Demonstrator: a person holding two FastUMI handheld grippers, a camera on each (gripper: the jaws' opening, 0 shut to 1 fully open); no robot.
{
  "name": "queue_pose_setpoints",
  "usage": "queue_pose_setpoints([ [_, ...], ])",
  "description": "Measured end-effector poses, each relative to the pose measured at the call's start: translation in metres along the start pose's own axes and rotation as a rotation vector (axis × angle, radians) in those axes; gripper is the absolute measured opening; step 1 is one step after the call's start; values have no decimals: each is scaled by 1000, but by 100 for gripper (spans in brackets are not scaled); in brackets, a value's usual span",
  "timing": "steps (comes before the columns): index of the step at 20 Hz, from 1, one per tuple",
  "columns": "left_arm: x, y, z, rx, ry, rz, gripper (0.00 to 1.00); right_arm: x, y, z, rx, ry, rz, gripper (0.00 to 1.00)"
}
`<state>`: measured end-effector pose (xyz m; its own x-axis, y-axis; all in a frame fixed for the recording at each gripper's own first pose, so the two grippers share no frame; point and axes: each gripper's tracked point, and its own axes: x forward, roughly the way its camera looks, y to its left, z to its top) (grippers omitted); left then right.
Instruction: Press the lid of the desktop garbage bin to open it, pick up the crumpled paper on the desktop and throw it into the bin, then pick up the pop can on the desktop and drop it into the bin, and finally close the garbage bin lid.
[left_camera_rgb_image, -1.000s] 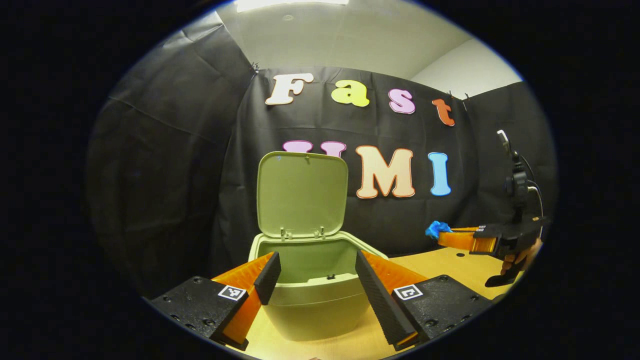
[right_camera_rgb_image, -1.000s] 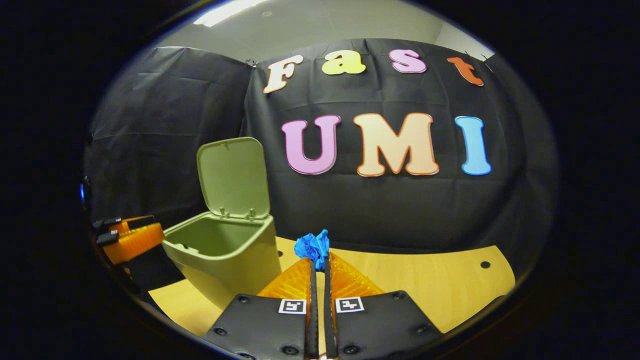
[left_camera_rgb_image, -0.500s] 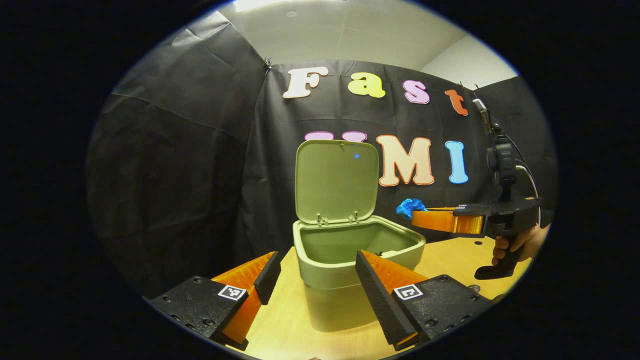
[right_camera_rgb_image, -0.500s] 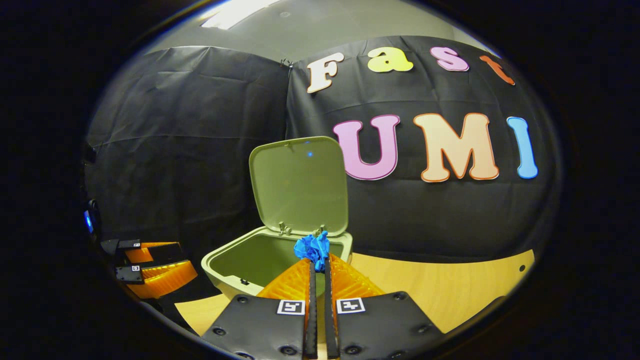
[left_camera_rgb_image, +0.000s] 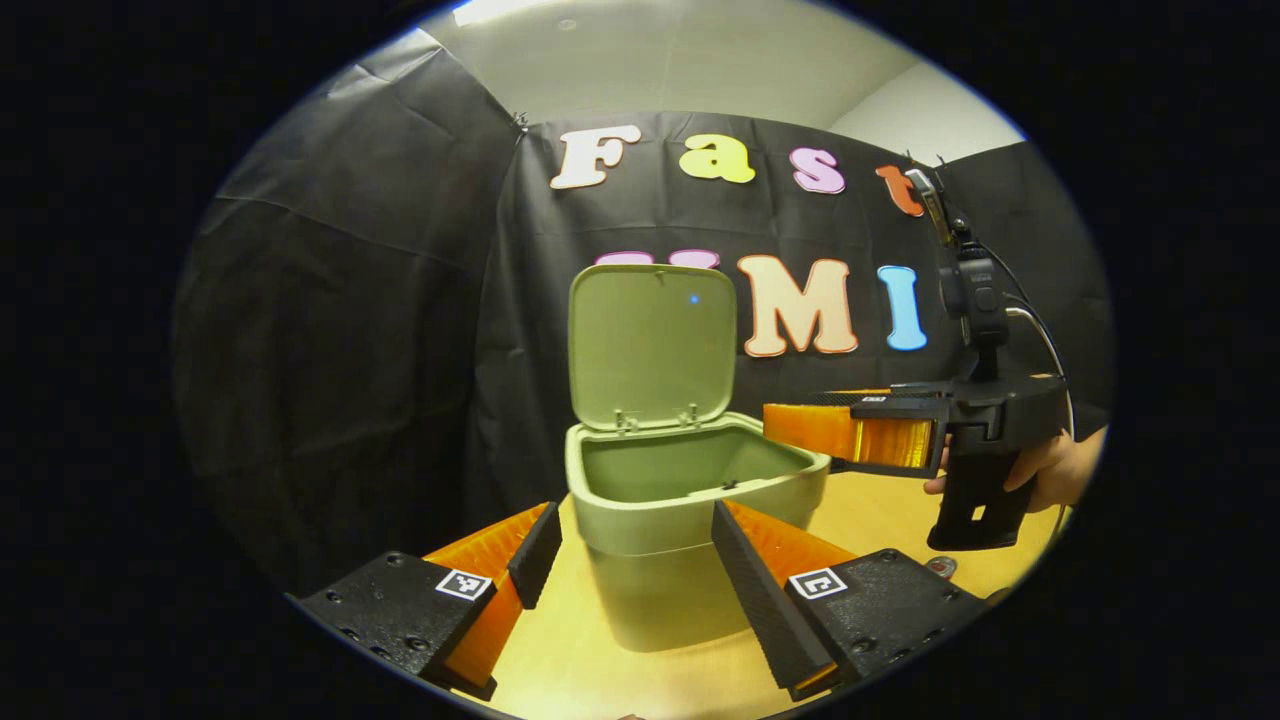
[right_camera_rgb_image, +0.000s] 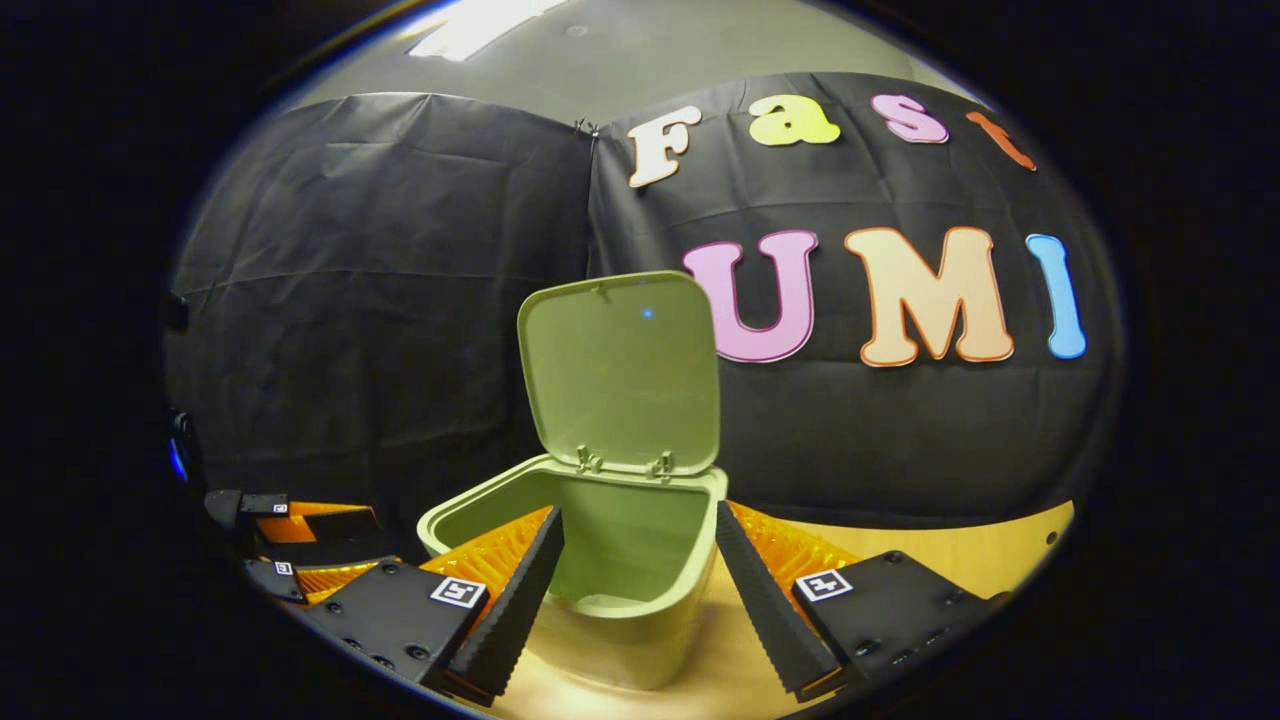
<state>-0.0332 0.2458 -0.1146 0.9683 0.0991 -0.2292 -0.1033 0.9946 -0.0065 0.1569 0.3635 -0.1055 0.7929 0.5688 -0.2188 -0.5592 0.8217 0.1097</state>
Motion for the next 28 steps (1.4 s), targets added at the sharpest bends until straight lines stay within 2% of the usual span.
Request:
queue_pose_setpoints([
  [5, 9, -66, -6, -29, 12, -74, 92, -64, -85, -2, 6, -22, -130, 96],
  [8, 9, -114, -16, -7, 30, -132, 92, -109, -136, -13, 19, -3, -209, 96],
  [11, 8, -166, -33, 18, 62, -192, 92, -156, -182, -20, 18, 8, -285, 96],
  [16, 3, -241, -84, -16, 155, -279, 93, -230, -242, -45, 17, 70, -372, 96],
  [19, 3, -271, -121, -18, 217, -291, 93, -266, -268, -62, 35, 110, -404, 96],
  [23, 7, -299, -161, -29, 276, -290, 93, -310, -306, -76, 1, 153, -460, 96],
  [28, 16, -312, -199, -40, 314, -248, 94, -344, -329, -88, -23, 187, -495, 96],
])
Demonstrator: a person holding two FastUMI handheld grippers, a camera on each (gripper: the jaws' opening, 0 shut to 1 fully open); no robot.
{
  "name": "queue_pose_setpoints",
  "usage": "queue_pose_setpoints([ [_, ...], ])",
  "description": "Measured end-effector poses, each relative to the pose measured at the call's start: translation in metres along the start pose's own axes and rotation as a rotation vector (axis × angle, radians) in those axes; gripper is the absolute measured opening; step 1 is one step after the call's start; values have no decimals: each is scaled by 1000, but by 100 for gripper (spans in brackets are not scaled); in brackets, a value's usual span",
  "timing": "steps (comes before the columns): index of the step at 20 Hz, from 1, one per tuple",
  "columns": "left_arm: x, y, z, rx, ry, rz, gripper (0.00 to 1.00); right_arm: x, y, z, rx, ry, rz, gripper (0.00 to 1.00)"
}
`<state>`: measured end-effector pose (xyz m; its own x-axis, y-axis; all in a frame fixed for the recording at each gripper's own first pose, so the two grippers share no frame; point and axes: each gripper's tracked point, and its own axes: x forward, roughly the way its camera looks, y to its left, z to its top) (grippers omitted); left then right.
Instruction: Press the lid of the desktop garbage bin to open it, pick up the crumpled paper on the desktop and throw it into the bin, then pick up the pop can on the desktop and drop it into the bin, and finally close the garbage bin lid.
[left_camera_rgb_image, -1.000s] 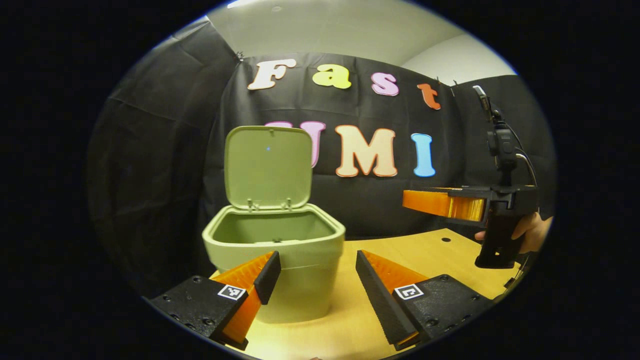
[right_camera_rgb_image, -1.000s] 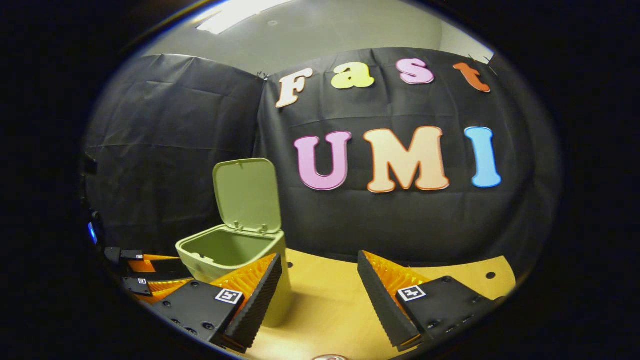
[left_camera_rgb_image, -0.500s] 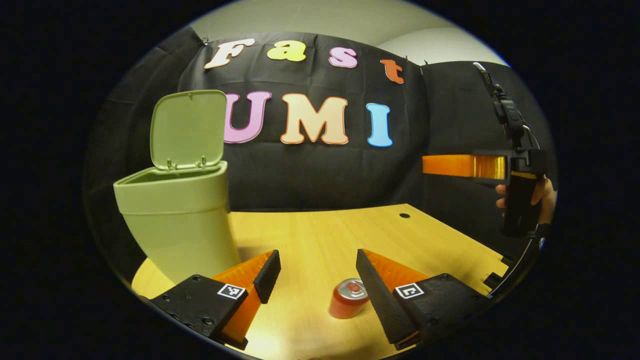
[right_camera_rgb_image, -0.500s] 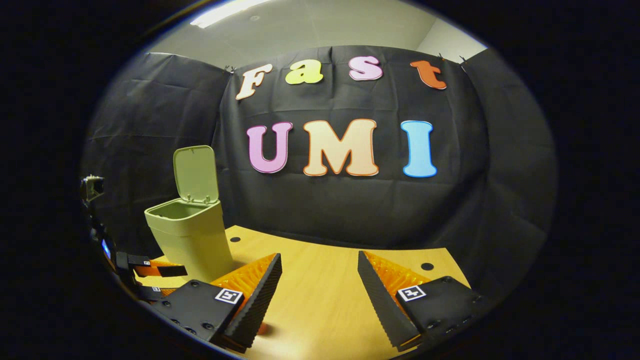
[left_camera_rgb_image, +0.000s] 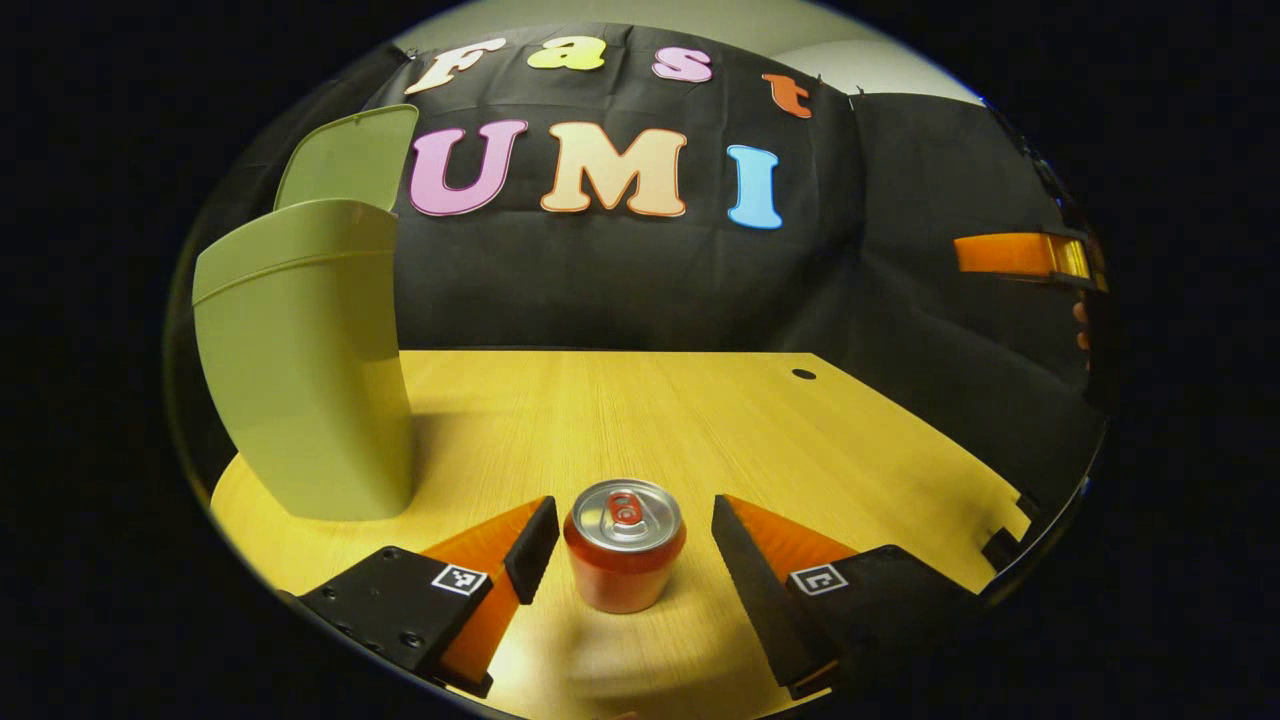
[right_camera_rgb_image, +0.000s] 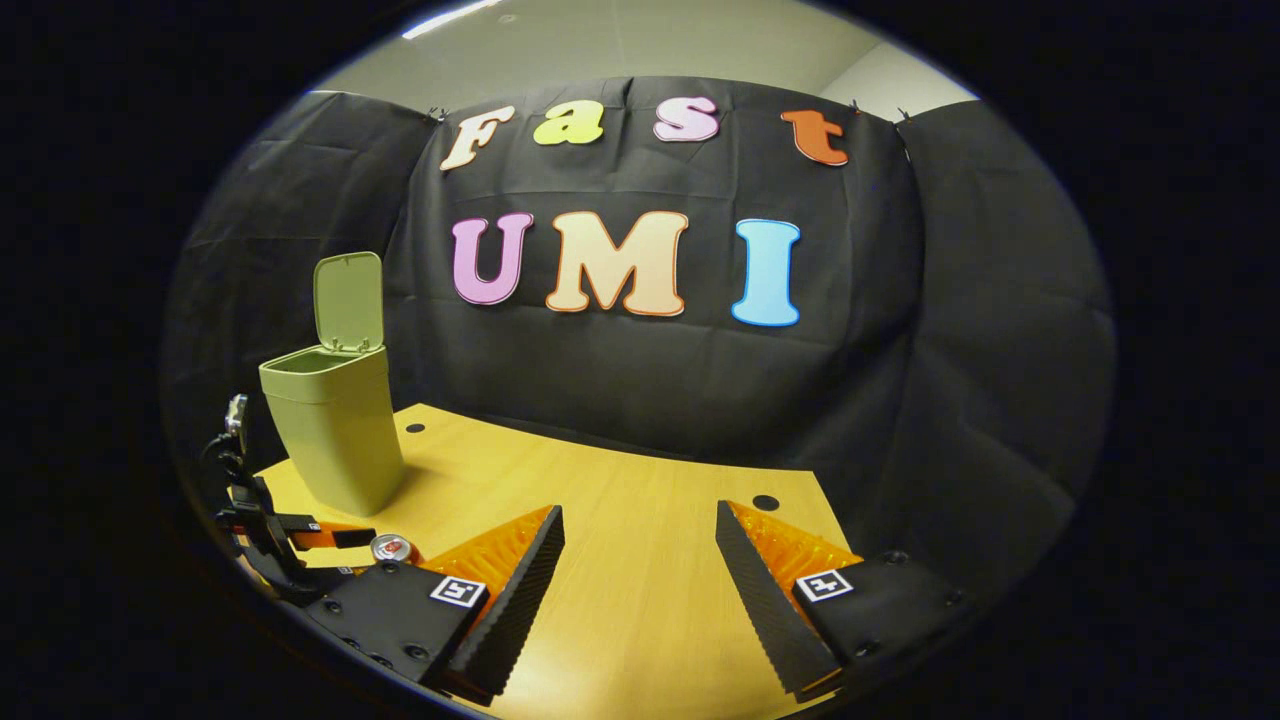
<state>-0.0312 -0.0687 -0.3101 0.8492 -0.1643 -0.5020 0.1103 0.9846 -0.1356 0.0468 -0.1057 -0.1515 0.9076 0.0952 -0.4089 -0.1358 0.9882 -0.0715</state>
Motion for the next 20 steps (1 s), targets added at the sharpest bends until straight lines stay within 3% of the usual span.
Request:
queue_pose_setpoints([
  [8, 19, 15, -36, 20, 77, 39, 92, -8, -5, -13, -61, 27, -8, 99],
  [9, 17, 14, -26, 23, 70, 31, 78, -8, 1, -13, -50, 26, 0, 99],
  [16, -10, 21, 107, 116, -109, -35, 78, 10, 48, -12, 43, -7, 47, 99],
  [20, -22, 36, 186, 100, -215, -63, 77, 19, 69, -14, 119, -8, 60, 99],
])
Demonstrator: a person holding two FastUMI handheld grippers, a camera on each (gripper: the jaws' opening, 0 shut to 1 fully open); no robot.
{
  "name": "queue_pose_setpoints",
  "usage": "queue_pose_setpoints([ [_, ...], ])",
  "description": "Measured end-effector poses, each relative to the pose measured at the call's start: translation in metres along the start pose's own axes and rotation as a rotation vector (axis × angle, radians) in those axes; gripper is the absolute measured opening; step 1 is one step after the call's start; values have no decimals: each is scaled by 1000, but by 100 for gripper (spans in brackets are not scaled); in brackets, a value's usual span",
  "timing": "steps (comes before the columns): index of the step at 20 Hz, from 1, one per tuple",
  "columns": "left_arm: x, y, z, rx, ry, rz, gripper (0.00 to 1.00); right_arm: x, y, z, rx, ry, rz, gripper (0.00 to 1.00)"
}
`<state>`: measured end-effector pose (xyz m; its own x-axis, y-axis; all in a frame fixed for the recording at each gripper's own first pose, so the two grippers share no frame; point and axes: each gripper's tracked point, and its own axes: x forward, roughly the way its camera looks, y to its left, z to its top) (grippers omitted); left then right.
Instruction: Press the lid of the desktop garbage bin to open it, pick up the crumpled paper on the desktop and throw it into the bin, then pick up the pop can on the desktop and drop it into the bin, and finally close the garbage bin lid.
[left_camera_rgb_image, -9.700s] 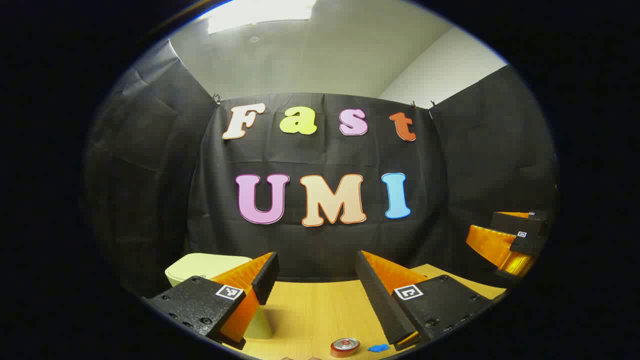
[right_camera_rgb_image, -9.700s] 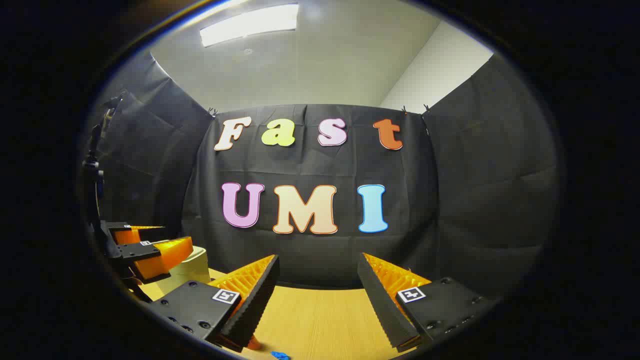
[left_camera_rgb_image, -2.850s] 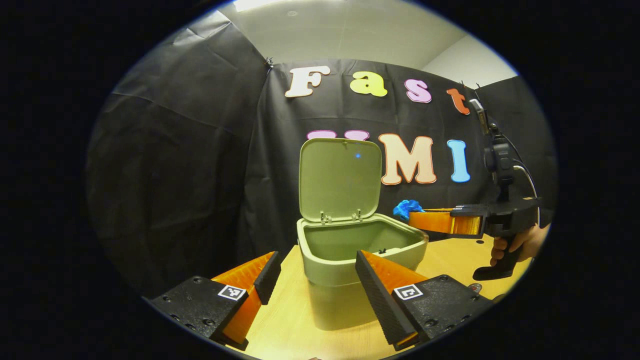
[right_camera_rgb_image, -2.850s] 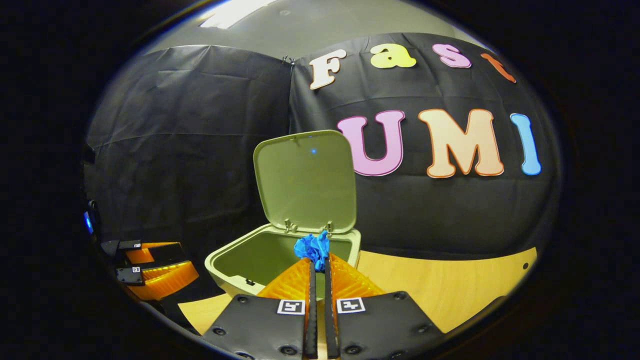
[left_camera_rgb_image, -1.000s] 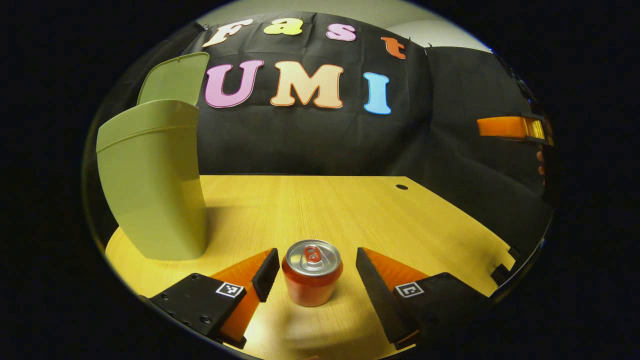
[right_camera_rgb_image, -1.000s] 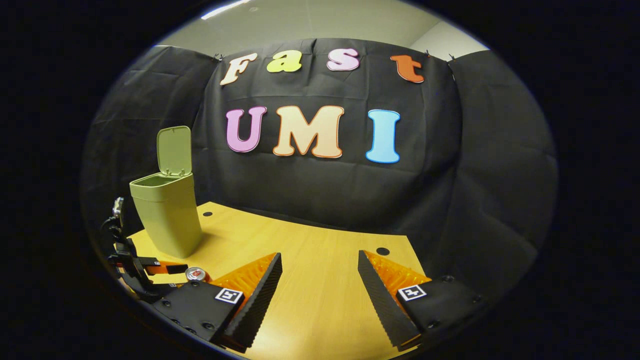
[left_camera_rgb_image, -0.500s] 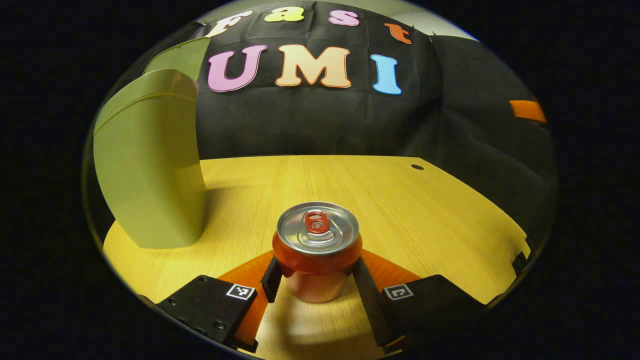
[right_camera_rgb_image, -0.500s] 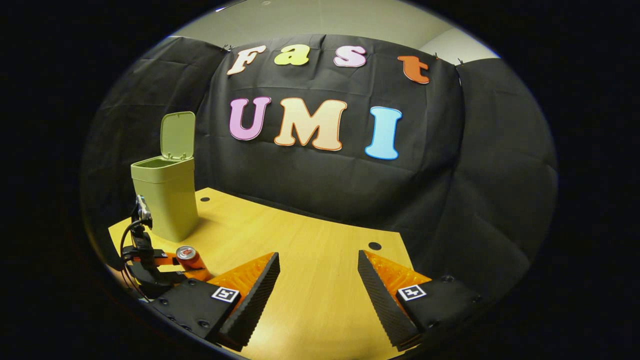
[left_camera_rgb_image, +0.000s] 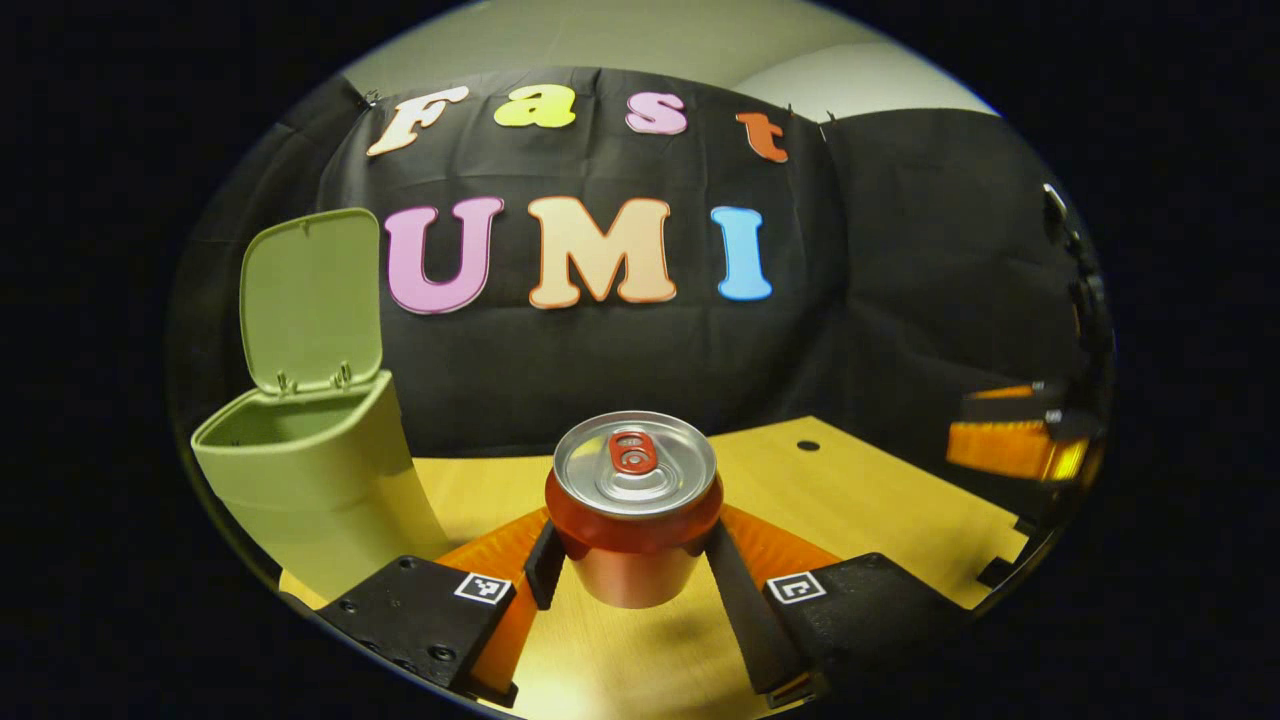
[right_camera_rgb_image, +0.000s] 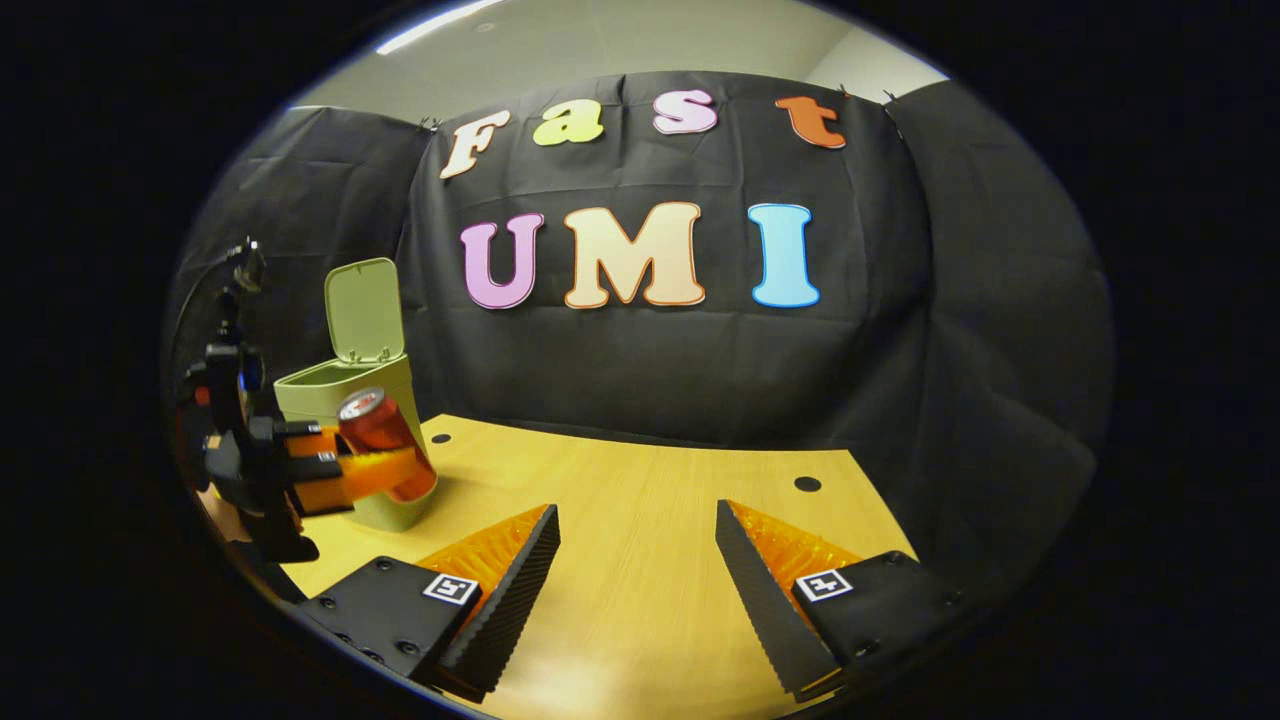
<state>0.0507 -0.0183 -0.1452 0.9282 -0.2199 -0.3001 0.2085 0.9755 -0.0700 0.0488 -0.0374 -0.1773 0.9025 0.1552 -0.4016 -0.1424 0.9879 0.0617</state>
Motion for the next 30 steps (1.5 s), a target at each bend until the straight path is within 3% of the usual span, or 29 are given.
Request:
queue_pose_setpoints([
  [5, -1, 51, 77, 17, -122, 50, 78, 10, 15, -2, 39, -3, -8, 99],
  [10, -7, 130, 111, -25, -181, 183, 78, 19, 24, -1, 56, 0, -15, 99],
  [15, -24, 206, 97, -25, -155, 346, 77, 31, 33, 0, 70, 11, -11, 98],
  [20, -39, 249, 69, -50, -104, 437, 78, 39, 46, 0, 61, 23, -1, 95],
  [22, -47, 261, 79, -35, -130, 479, 88, 41, 51, 0, 54, 24, 1, 97],
  [23, -49, 262, 93, -26, -157, 475, 96, 41, 53, 2, 49, 22, 1, 97],
  [26, -50, 264, 153, -20, -256, 428, 92, 40, 57, 1, 38, 20, -13, 97],
  [30, -35, 288, 225, -15, -337, 421, 92, 35, 56, -3, 53, 10, -52, 97],
])
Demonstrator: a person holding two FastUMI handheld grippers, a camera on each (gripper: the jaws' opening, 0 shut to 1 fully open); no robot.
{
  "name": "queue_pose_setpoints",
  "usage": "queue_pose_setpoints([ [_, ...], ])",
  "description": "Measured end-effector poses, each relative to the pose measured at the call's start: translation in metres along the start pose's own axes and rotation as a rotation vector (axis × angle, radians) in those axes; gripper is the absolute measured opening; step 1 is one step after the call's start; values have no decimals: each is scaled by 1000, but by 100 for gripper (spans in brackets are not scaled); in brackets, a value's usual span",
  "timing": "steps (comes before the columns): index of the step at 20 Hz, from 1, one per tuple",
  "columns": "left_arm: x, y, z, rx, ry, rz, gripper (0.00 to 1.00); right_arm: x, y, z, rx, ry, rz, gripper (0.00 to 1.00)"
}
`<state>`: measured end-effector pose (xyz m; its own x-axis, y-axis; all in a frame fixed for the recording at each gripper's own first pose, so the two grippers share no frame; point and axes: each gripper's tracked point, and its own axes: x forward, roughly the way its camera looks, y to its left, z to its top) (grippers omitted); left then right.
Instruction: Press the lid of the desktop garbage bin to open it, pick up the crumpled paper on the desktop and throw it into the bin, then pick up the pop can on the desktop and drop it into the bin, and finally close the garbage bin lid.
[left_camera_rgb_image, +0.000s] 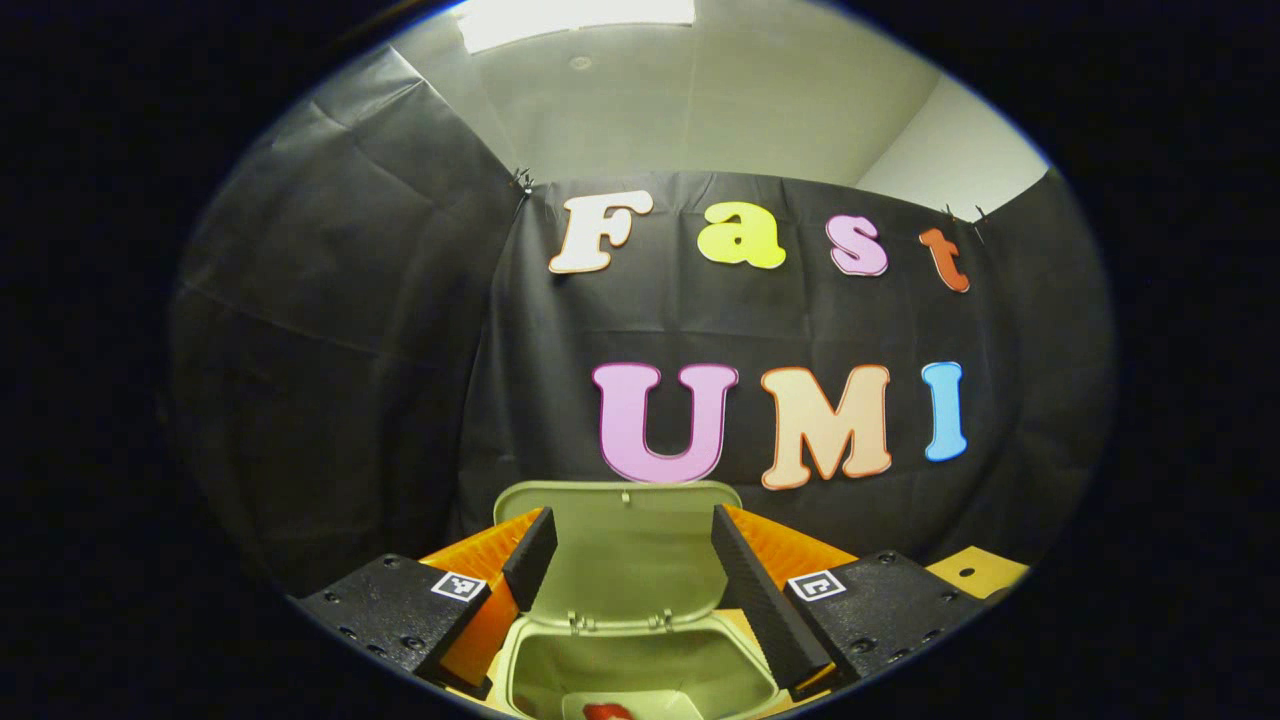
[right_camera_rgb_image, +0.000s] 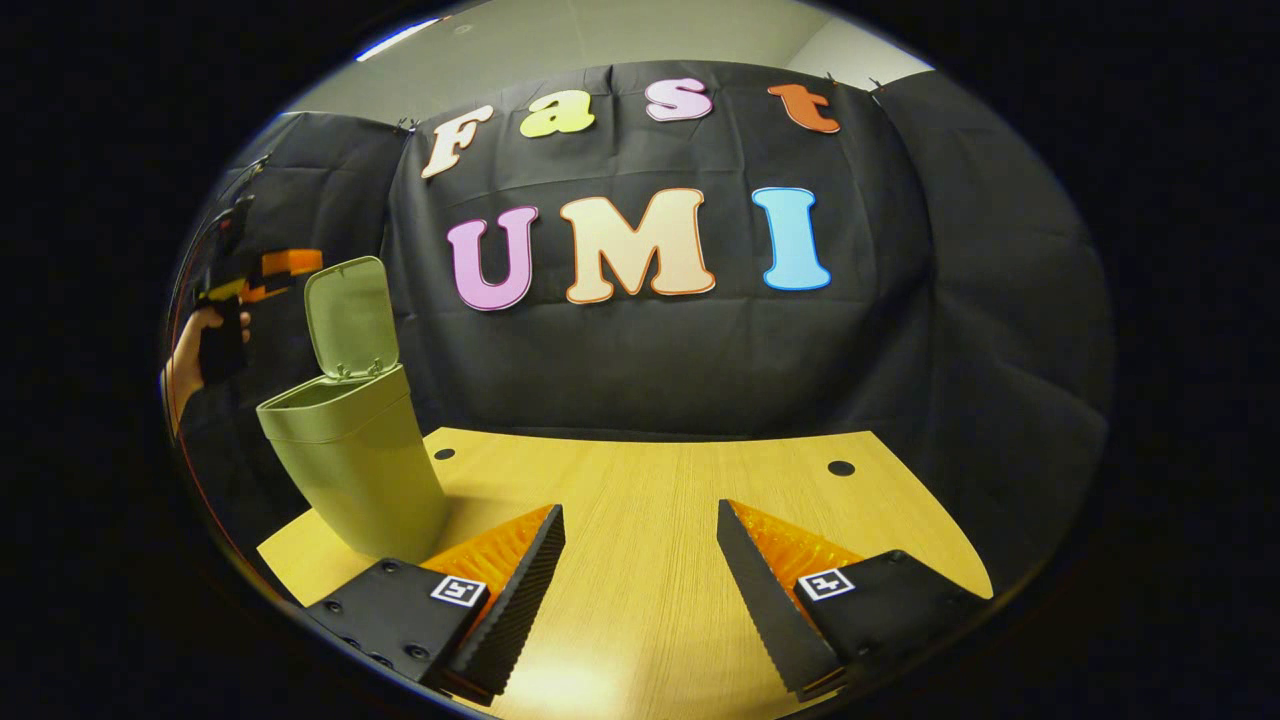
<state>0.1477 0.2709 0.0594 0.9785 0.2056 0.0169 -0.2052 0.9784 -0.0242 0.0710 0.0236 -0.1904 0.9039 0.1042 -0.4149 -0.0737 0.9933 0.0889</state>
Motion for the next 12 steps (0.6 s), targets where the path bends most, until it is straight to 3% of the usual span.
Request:
queue_pose_setpoints([
  [6, 68, 7, -14, 19, 152, -35, 92, -12, -10, -9, 58, -7, -76, 97],
  [9, 78, 9, -36, 54, 246, -29, 92, -19, -13, -3, 77, -22, -96, 97],
  [11, 76, 6, -28, 54, 221, -37, 96, -23, -16, 7, 84, -41, -102, 97],
  [12, 71, 5, -31, 50, 239, -36, 92, -25, -16, 11, 89, -50, -100, 97],
])
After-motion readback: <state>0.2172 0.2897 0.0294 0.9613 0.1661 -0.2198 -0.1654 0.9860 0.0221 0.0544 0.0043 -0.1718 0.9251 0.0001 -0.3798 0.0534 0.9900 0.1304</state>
